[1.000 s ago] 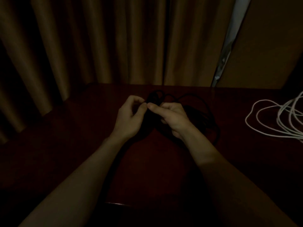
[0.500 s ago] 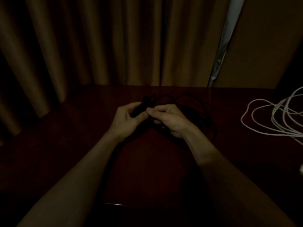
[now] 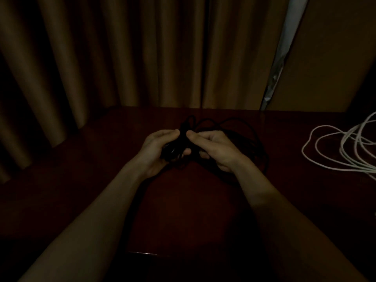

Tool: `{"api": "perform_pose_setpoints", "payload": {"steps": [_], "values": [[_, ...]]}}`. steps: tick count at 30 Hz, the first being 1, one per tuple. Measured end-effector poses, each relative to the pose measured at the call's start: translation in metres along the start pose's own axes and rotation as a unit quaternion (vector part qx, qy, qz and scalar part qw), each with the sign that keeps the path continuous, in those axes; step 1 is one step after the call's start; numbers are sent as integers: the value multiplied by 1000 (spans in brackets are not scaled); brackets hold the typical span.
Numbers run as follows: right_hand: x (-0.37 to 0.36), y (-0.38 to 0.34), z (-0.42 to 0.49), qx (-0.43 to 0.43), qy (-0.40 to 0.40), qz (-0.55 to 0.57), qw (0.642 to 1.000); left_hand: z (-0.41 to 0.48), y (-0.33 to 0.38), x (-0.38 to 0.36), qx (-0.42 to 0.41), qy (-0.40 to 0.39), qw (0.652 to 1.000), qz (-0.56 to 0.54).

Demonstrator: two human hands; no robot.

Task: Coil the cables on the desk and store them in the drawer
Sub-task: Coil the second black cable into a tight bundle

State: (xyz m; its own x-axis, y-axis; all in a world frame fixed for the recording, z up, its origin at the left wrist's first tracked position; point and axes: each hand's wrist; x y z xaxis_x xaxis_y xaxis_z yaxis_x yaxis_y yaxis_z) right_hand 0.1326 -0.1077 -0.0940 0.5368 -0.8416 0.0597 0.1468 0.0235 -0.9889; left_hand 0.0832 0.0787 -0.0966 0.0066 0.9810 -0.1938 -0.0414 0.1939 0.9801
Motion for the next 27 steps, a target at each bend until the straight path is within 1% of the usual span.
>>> {"api": "perform_pose_setpoints", "payload": {"steps": [4, 6, 8, 9, 10, 12, 13, 14, 15, 18, 19, 22, 25, 27], "values": [[0, 2, 1, 0, 39, -13, 999, -2, -3, 1, 25, -13, 999, 44], [1, 3, 1, -6, 50, -21, 999, -1, -5, -2, 3, 5, 998, 61], [-1, 4, 1, -1, 57, -37, 998, 0, -10, -4, -49, 20, 992, 115], [-3, 5, 1, 1, 61, -45, 997, 1, -13, -3, -80, 33, 981, 174], [-5, 5, 1, 2, 67, -54, 996, 1, -14, -1, -110, 48, 961, 250], [-8, 6, 1, 5, 79, -69, 995, 1, -16, 3, -151, 57, 910, 381], [-9, 7, 1, 5, 83, -70, 994, 0, -17, 4, -163, 46, 897, 408], [-9, 6, 1, 5, 87, -71, 994, 0, -17, 3, -168, 38, 893, 417], [-9, 7, 2, 5, 91, -72, 993, -1, -18, 2, -171, 40, 892, 417], [-8, 7, 3, 4, 104, -71, 992, -2, -18, -2, -170, 102, 894, 402], [-7, 8, 4, 5, 102, -66, 993, -2, -18, -3, -171, 111, 899, 387], [-4, 5, 3, 0, 72, -46, 996, -1, -16, -2, -149, 110, 930, 317], [1, 2, 1, -10, 15, -1, 1000, -1, -9, 1, -88, 101, 974, 184], [5, 1, 0, -7, -14, 25, 1000, -2, -4, 0, -59, 79, 989, 108]]}}
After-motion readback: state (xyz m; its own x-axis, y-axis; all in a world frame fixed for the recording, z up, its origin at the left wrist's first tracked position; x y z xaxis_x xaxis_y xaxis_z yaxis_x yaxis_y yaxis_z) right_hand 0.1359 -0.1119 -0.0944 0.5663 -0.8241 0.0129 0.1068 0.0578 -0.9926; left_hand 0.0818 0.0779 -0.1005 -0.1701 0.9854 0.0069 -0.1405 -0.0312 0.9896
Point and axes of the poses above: each hand's wrist, its own z-axis towards the middle knuckle, its own x-axis out of the back of the hand, y = z × x, and after that the axes turned 5 degrees about z, right-handed
